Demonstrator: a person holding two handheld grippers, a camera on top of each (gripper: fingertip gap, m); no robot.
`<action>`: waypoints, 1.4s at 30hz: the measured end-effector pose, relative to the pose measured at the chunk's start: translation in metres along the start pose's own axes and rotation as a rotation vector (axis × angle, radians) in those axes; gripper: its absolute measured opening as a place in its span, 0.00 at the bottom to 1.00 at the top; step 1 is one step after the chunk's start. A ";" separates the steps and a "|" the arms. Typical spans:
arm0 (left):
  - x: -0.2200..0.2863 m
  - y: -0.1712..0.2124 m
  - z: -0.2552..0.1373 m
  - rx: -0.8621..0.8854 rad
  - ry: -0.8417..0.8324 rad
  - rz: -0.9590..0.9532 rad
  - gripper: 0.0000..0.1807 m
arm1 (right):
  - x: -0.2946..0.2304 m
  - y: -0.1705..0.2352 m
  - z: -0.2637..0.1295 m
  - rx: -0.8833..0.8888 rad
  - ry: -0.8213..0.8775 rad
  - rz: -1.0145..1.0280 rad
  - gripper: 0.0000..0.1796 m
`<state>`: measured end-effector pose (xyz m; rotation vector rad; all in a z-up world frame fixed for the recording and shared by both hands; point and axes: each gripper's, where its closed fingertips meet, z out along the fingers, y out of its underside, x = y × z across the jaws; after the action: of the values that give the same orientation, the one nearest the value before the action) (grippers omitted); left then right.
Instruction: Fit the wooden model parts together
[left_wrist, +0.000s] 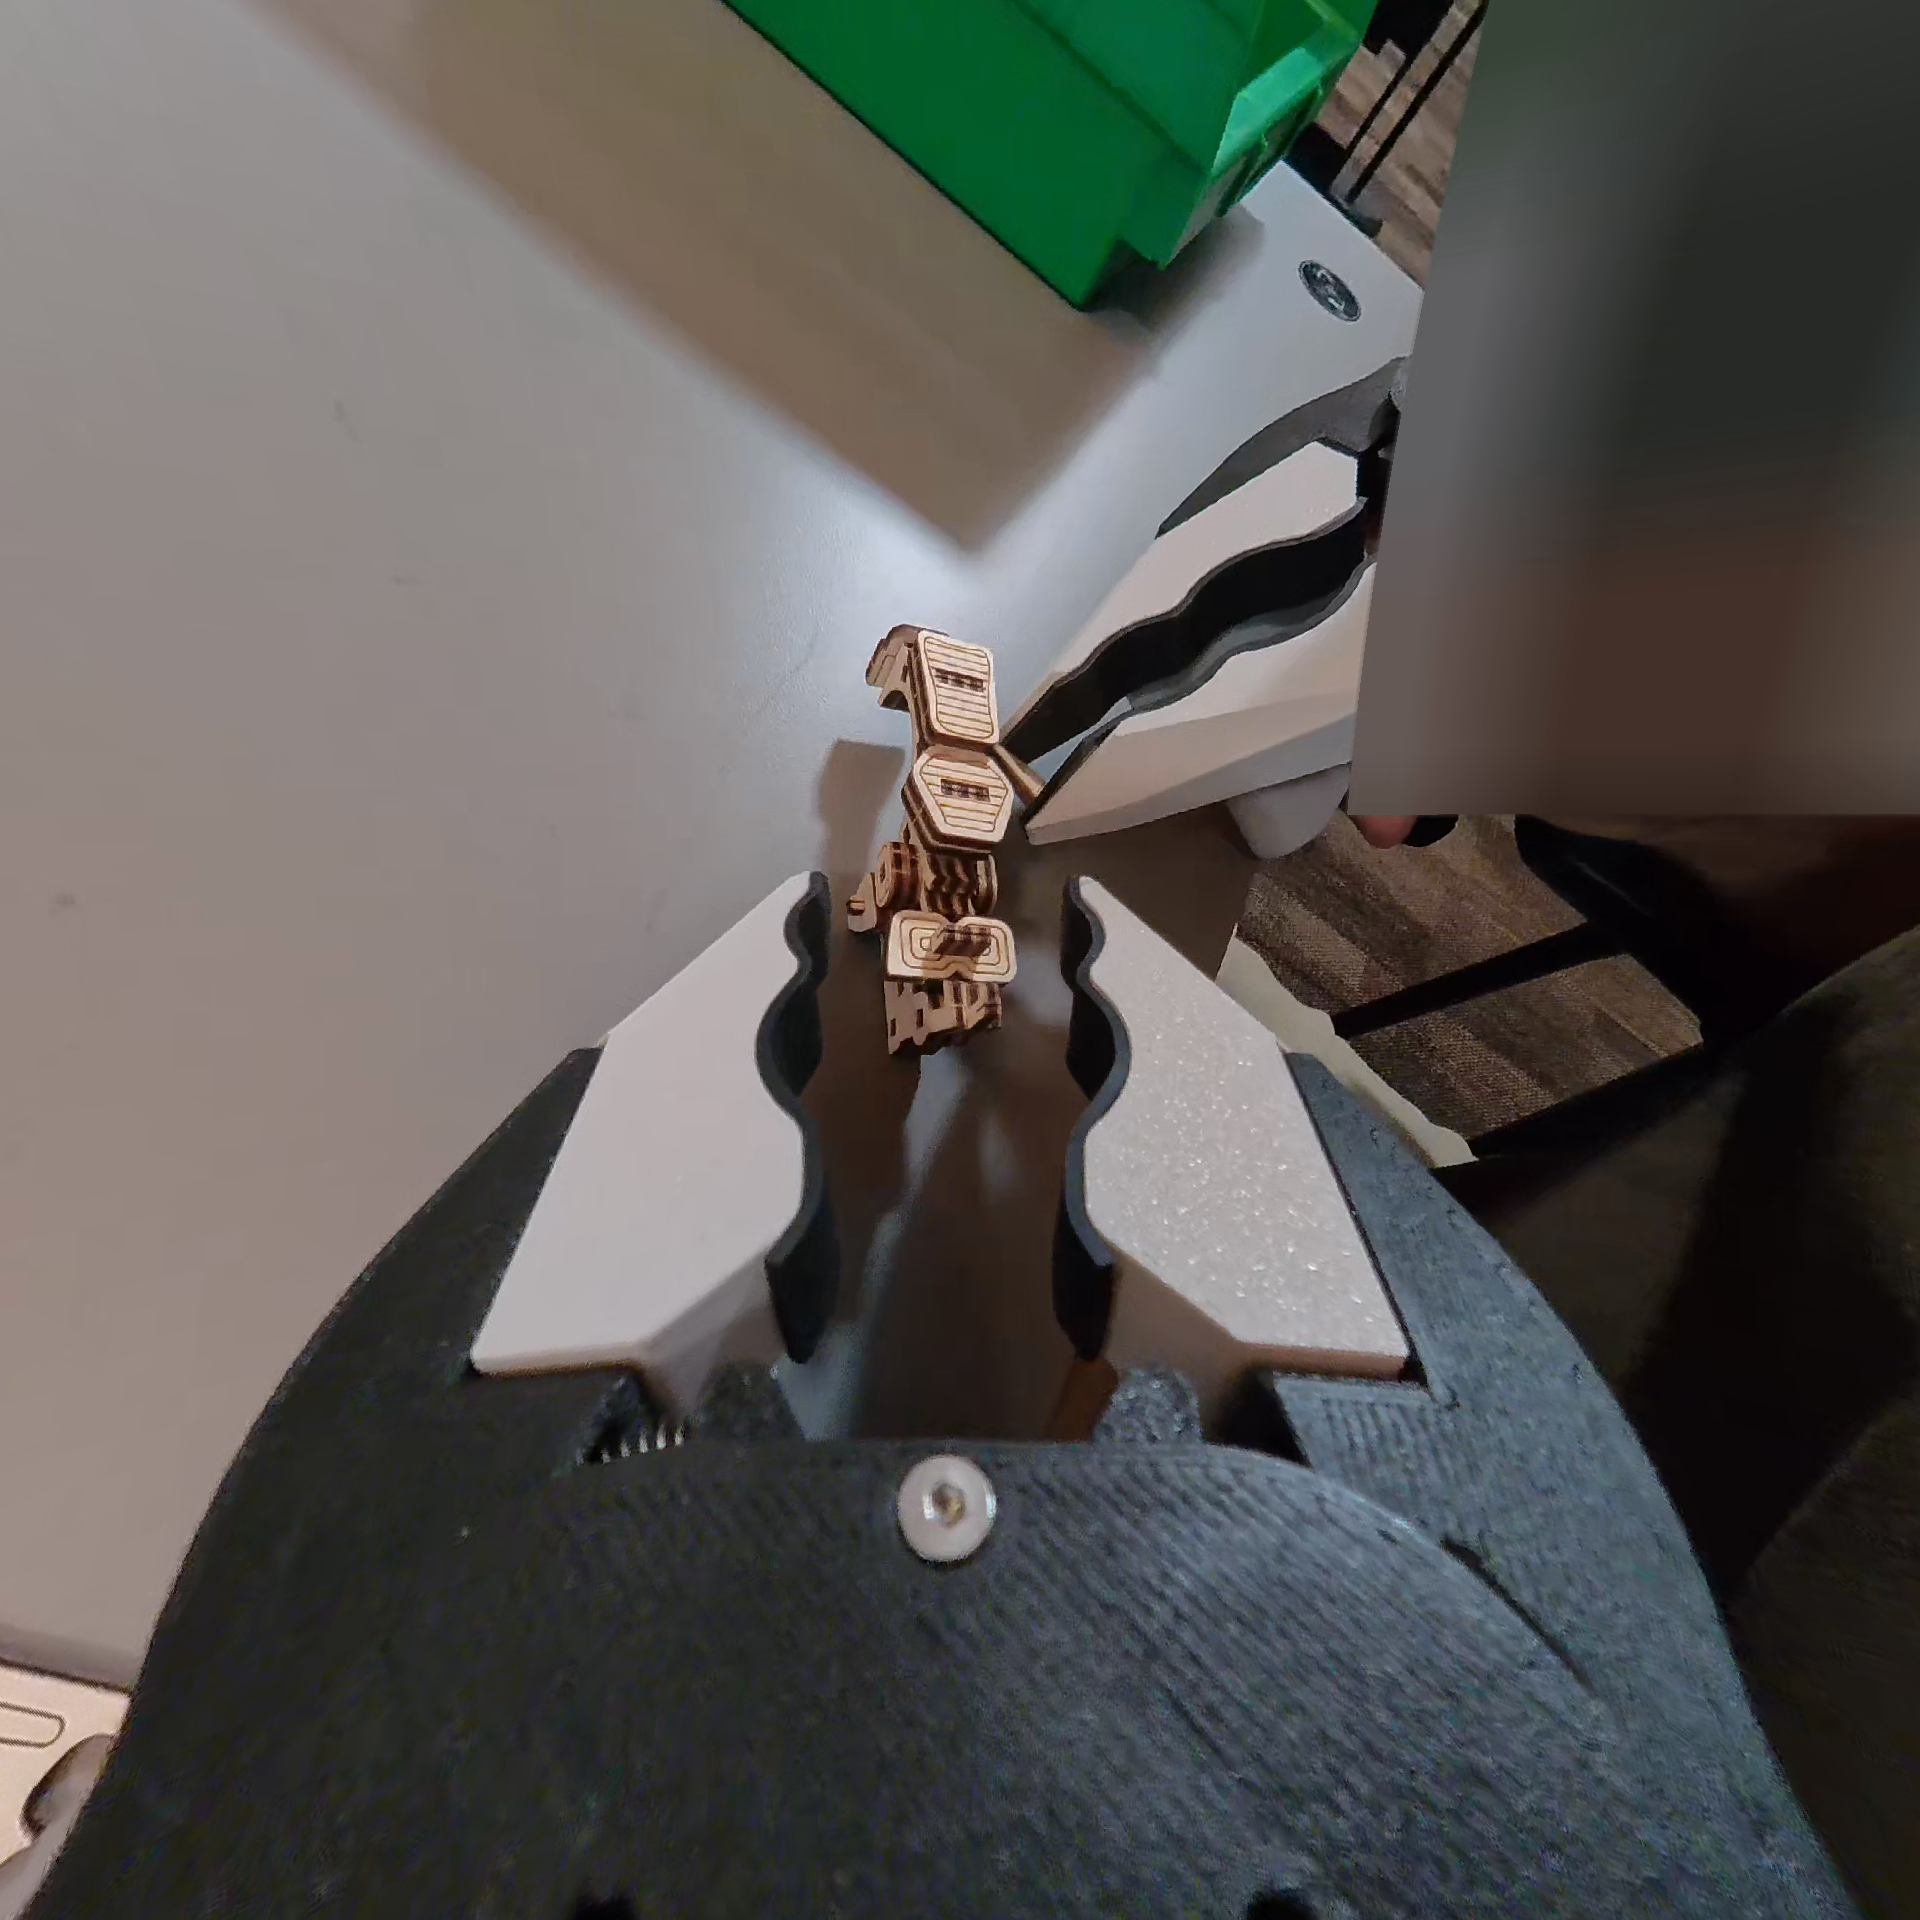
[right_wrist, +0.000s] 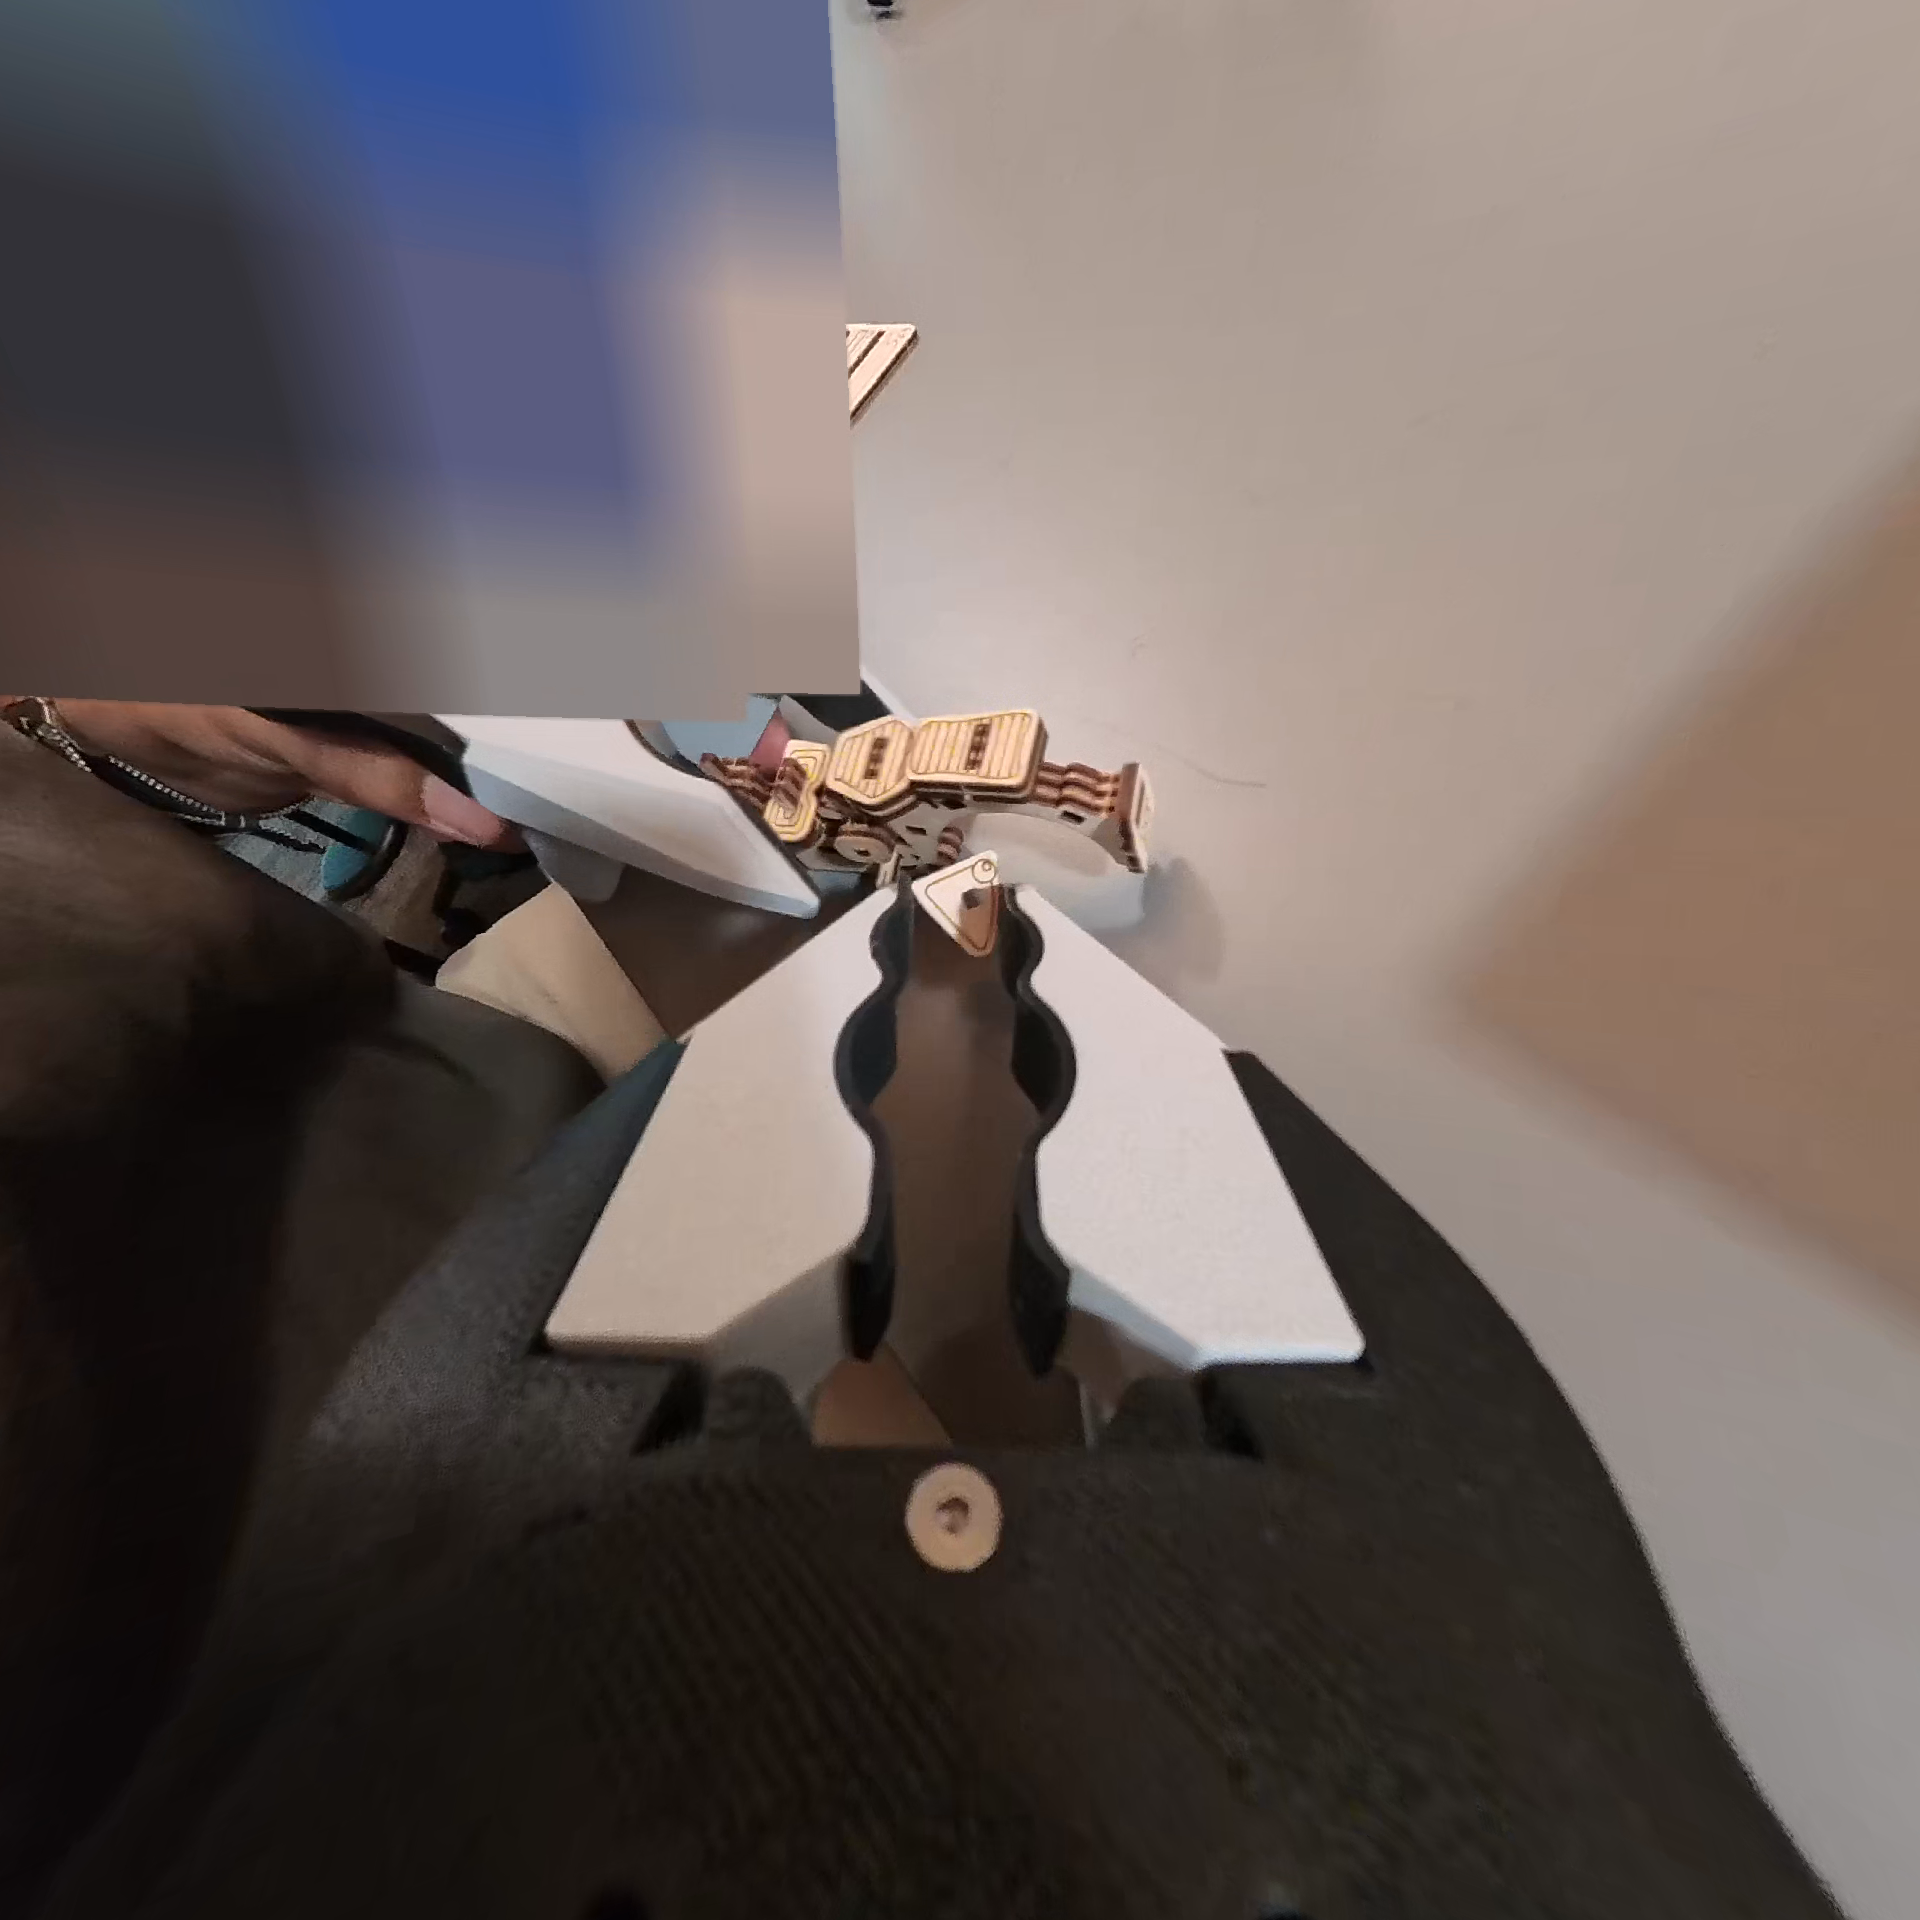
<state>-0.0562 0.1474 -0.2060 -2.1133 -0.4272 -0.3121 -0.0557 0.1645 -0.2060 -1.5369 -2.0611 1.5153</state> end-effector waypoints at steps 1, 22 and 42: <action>0.000 0.000 0.000 -0.002 -0.004 0.006 0.24 | -0.001 0.000 0.000 -0.003 0.002 -0.006 0.08; 0.000 0.010 -0.008 0.046 -0.044 0.028 0.21 | -0.022 -0.008 -0.007 0.039 0.047 -0.120 0.08; 0.038 0.020 -0.004 0.047 0.078 0.084 0.19 | -0.010 -0.029 -0.036 0.203 0.088 -0.043 0.08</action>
<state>-0.0136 0.1408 -0.2053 -2.0596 -0.2965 -0.3309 -0.0472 0.1802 -0.1623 -1.4467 -1.8187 1.5572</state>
